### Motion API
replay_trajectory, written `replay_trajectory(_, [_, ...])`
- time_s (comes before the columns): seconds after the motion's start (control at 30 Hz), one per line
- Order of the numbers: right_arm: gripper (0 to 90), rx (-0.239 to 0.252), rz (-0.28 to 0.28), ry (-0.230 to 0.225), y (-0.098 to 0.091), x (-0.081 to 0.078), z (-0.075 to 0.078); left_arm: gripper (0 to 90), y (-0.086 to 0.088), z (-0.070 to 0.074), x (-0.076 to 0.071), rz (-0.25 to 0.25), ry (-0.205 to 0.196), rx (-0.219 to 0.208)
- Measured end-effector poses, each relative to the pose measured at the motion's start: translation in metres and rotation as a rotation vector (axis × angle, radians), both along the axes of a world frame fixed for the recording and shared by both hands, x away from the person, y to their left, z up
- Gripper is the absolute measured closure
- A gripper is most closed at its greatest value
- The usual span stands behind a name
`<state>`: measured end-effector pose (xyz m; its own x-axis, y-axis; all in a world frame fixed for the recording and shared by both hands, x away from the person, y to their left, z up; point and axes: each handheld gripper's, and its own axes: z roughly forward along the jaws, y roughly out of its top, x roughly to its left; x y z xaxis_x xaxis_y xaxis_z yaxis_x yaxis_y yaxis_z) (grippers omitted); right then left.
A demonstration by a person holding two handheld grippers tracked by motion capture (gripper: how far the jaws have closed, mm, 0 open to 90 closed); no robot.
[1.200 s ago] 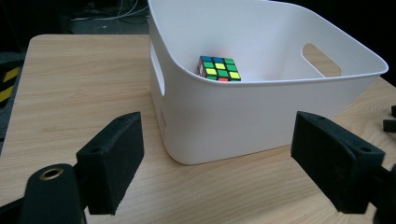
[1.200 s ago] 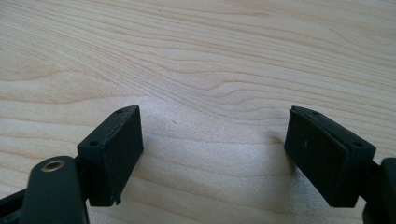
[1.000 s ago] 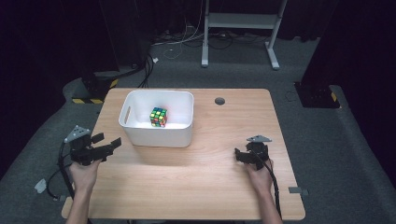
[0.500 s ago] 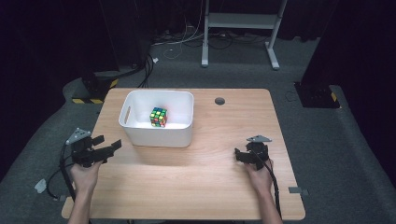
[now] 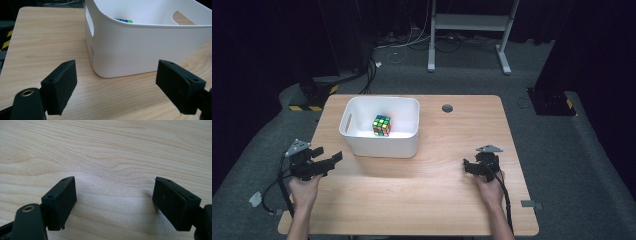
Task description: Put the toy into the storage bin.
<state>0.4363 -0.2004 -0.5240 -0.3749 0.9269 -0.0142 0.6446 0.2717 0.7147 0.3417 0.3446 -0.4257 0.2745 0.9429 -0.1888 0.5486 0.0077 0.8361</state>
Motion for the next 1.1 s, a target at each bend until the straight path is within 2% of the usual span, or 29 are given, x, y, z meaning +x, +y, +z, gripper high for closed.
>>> replay_trajectory(0.37, [19.4,0.000,0.000,0.000,0.000,0.000,0.000,17.4,0.002,-0.006,-0.001,0.017,0.007,0.020])
replay_trajectory(0.6, [19.4,0.000,0.000,0.000,0.000,0.000,0.000,17.4,-0.001,-0.010,-0.001,0.025,0.016,0.060])
replay_trajectory(1.1, [19.4,0.000,0.000,0.000,0.000,0.000,0.000,17.4,-0.003,-0.018,0.001,0.035,0.029,0.092])
